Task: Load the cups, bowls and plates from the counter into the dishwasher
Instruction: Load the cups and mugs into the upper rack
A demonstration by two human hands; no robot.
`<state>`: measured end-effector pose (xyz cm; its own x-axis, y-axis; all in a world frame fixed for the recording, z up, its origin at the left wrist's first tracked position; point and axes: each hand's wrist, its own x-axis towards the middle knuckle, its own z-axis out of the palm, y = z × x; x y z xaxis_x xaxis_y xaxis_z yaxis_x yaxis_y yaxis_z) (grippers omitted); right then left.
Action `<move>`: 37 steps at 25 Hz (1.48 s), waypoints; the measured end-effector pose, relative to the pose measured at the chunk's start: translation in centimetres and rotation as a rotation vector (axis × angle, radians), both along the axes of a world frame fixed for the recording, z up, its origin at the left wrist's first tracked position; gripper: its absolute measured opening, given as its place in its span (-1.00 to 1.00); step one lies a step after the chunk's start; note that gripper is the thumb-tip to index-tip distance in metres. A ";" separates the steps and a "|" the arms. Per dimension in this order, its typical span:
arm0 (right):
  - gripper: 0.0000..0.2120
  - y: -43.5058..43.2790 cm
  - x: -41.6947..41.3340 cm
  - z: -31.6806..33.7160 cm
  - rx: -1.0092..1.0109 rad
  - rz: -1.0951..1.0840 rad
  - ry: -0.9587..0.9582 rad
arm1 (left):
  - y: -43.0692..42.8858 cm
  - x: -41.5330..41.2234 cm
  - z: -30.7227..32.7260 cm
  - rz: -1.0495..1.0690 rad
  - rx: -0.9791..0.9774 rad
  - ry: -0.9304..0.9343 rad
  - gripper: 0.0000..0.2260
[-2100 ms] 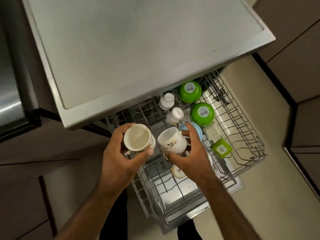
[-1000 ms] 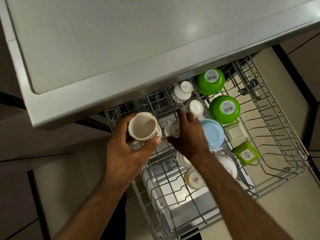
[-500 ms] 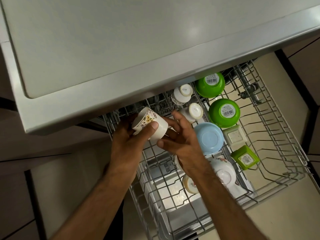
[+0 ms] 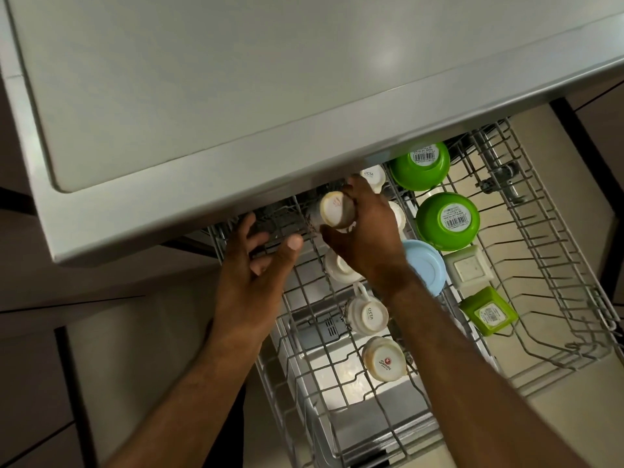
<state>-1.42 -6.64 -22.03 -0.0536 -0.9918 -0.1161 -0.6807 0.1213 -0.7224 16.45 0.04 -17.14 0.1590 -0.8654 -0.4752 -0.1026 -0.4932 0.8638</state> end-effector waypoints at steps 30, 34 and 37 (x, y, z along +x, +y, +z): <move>-0.40 4.5 -1.2 8.9 -0.194 0.207 0.206 | 2.2 -1.3 7.5 -0.455 -0.242 -0.734 -0.25; -0.53 7.0 -1.3 14.7 -0.277 0.188 0.186 | 4.6 -1.7 12.2 -0.444 -0.298 -0.699 -0.32; -0.61 7.8 -0.5 19.3 -0.347 0.179 0.187 | 5.5 -1.2 15.6 -0.389 -0.371 -0.694 -0.37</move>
<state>-1.90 1.20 -2.78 0.1340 -0.9659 0.2215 -0.7923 -0.2387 -0.5616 15.29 5.54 -1.53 -0.0304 -0.9979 -0.0578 -0.7670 -0.0138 0.6415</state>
